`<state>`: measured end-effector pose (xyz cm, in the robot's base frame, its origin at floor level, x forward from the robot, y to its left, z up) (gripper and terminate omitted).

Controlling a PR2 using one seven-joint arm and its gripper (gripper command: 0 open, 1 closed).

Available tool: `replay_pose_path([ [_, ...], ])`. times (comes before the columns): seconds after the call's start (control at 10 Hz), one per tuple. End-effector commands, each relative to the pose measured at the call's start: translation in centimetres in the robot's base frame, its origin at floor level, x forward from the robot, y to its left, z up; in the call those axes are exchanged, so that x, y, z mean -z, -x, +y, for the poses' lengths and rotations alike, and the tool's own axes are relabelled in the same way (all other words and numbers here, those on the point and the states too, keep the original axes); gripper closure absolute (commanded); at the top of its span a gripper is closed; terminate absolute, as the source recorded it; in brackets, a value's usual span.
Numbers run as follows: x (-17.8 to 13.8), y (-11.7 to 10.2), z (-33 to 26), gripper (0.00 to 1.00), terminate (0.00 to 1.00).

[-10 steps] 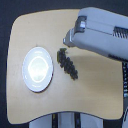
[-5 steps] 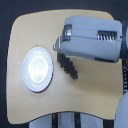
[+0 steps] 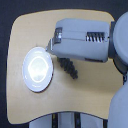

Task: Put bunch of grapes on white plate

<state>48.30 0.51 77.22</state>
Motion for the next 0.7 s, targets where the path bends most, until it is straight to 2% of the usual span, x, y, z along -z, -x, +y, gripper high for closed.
replay_pose_path([
  [0.0, 3.3, 0.4, -1.2, 0.00, 0.00],
  [0.2, 5.0, 0.5, -1.4, 0.00, 0.00],
  [0.6, 6.2, -1.5, -1.1, 0.00, 0.00],
])
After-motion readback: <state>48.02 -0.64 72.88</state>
